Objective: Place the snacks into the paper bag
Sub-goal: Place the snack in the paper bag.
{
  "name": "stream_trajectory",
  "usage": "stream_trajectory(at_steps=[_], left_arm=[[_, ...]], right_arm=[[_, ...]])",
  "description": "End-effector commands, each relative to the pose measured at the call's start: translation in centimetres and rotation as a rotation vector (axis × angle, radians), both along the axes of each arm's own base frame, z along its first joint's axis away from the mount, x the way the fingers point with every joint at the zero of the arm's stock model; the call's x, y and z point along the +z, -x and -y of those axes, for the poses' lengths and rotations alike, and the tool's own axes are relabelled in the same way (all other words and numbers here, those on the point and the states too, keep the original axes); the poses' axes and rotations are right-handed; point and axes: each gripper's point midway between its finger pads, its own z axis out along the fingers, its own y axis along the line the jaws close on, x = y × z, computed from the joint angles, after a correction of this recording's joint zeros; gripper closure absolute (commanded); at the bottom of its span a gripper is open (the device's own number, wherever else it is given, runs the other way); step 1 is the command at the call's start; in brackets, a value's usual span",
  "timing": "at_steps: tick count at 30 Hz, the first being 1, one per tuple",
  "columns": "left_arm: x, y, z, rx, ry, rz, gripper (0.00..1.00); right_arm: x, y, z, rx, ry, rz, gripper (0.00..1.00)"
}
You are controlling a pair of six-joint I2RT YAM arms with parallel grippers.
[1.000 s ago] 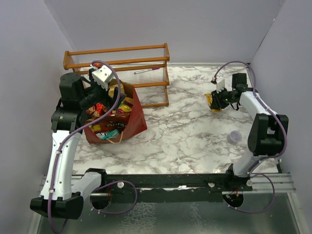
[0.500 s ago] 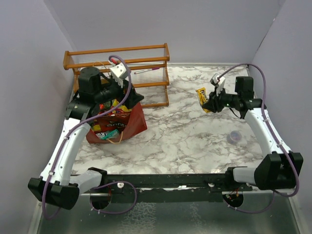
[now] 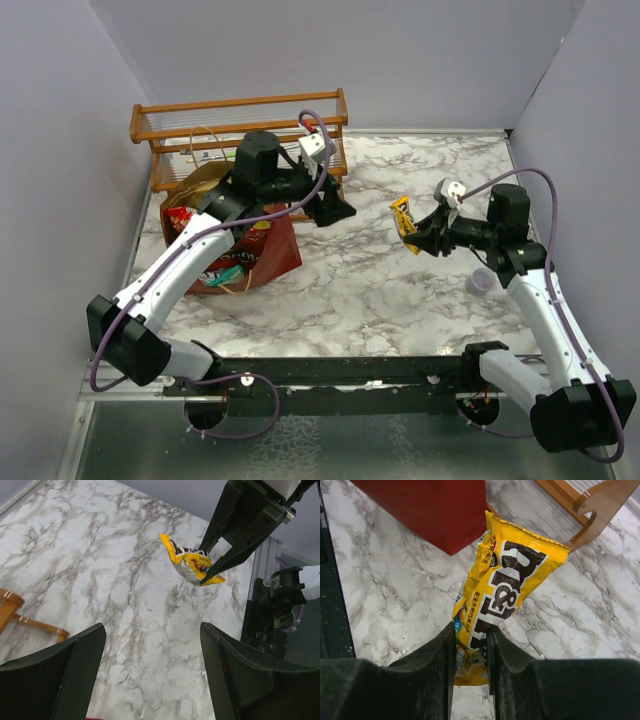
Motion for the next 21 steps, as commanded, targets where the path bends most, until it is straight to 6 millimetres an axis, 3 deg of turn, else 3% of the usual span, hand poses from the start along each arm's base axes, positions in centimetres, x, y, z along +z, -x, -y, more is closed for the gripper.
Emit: stream_trajectory(at_steps=[1,10,17,21], left_arm=[[2.3,0.9,3.6,-0.097,0.093,0.0,0.22],[1.3,2.0,8.6,-0.174,0.098,-0.065,0.22],[0.3,1.4,10.6,-0.141,0.082,-0.121,0.24],[-0.1,1.2,11.1,-0.136,0.082,-0.155,0.32]], right_arm=[[2.1,2.3,-1.2,0.115,-0.056,0.109,0.73],[1.8,3.2,-1.5,0.157,-0.068,0.102,0.73],[1.6,3.5,-1.6,0.173,-0.069,0.105,0.73],[1.5,3.4,-1.6,0.175,-0.069,0.1,0.73]])
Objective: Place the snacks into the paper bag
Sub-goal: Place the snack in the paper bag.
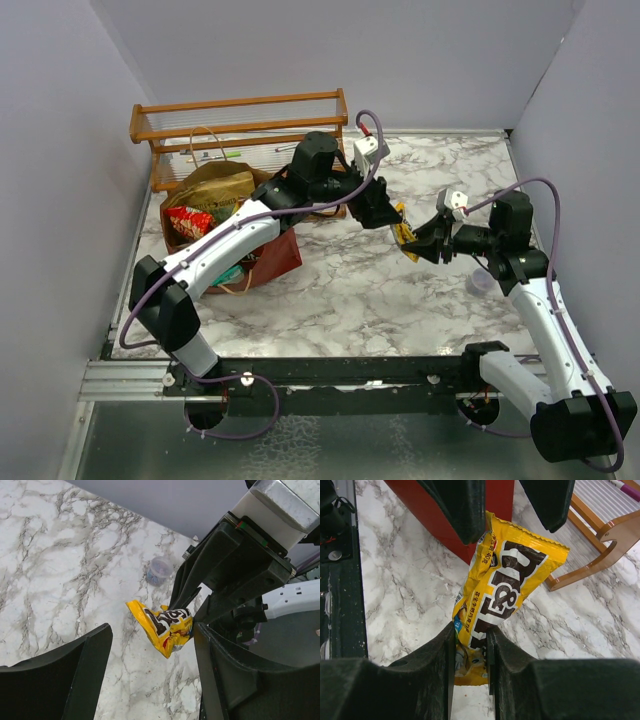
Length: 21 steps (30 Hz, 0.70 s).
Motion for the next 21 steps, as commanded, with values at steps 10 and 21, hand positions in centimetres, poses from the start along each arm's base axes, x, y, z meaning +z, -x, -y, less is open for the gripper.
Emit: stream_trajectory(at_steps=[10,21], left_arm=[[-0.4,-0.3,1.3,0.004,0.019,-0.054,0.55],[0.4,0.4,0.4,-0.018,0.025,0.038,1.0]], right_arm=[[0.2,0.3,-0.3,0.033,-0.008,0.025,0.74],[0.1,-0.3,0.0,0.0,0.006,0.035,0.66]])
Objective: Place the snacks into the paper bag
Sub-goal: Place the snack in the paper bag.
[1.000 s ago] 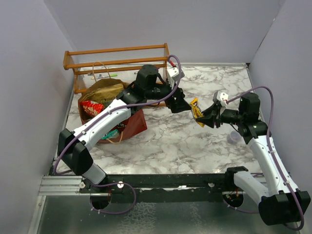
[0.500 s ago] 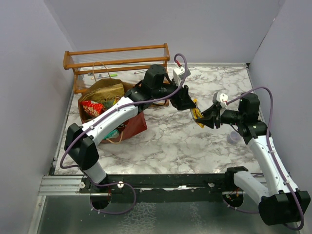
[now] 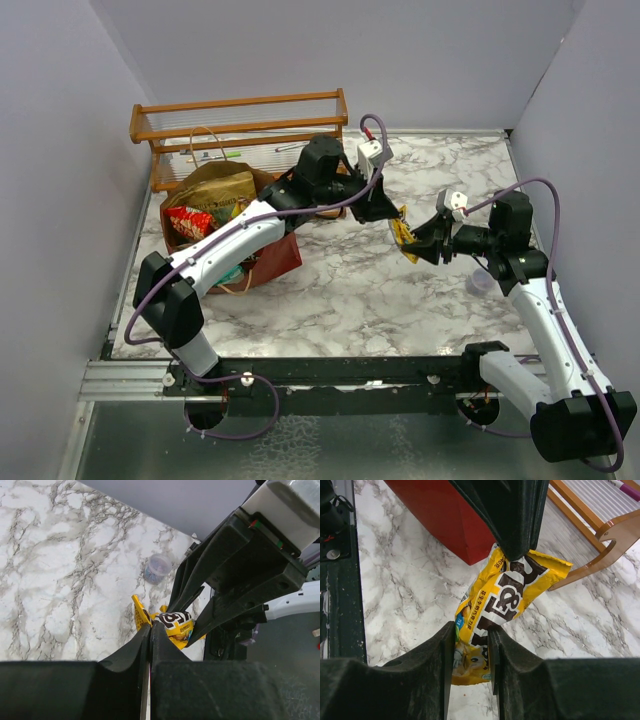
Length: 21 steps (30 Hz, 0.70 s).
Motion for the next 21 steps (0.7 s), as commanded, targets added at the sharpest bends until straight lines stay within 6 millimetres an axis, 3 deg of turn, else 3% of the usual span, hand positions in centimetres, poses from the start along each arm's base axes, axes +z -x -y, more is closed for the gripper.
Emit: stream_trajectory(at_steps=[1,14,21], left_arm=[[1.6,0.9,-0.7,-0.024,0.029,0.093,1.0],[3.6,1.5,-3.4,-0.016,0.016,0.278,1.0],[4.2,0.2,-6.2,0.062,-0.056,0.401,1.0]], right_arm=[[0.2,-0.3,0.0,-0.004,0.004,0.031,0.65],[0.1,-0.7,0.3,-0.033,0.021,0.048,0.39],[0.0,-0.9,0.4,-0.044,0.025,0.049,0.34]])
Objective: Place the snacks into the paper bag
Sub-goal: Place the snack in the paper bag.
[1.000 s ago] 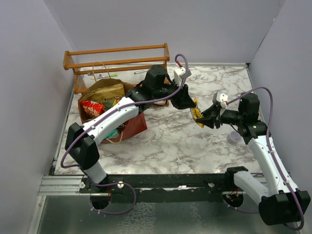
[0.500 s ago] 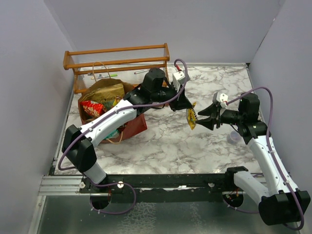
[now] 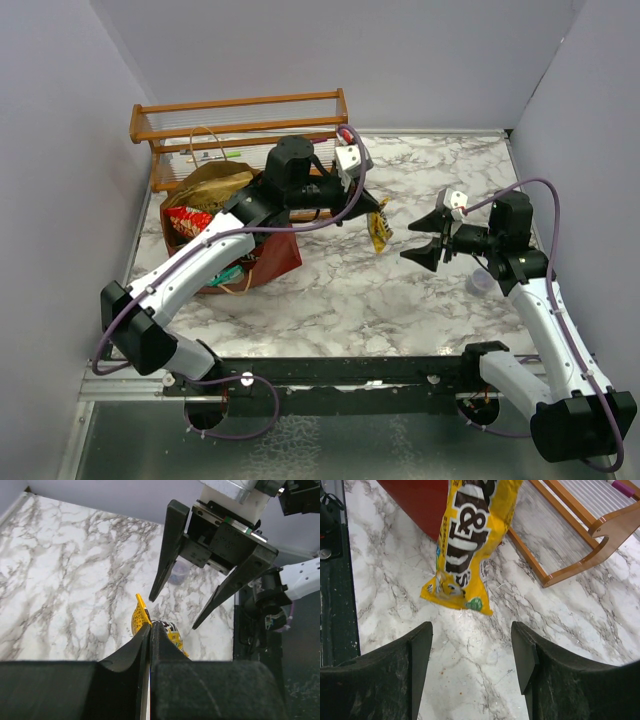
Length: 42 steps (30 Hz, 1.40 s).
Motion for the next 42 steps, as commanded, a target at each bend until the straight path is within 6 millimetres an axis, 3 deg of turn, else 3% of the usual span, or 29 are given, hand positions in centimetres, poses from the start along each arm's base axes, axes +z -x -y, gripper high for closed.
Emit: stream_trajectory(at_steps=[1,7,13,26,33,42], left_arm=[[1.0,-1.3,-2.8,0.089,-0.052,0.14,1.0],[3.2,-2.4,-6.8,0.195,-0.098,0.27,1.0],[5.4,-3.4,-12.8,0.359,-0.183,0.398,1.0],[7.7,-3.8,-23.4,0.684,-0.359,0.521,1.0],[5.5,-5.1,-26.2,0.806,-0.467,0.504,1.0],[1.7,-5.3,-26.9,0.796,-0.539,0.423,1.0]], right_arm=[[0.2,-0.5,0.1,-0.018,0.012,0.041,0.34],[-0.1,-0.7,0.2,-0.027,0.017,0.034,0.34],[0.0,-0.8,0.3,-0.035,0.02,0.039,0.33],[-0.4,-1.0,0.3,-0.037,0.021,0.024,0.33],[-0.6,-1.2,0.3,-0.042,0.024,0.015,0.33],[-0.8,-1.4,0.4,-0.049,0.029,0.012,0.32]])
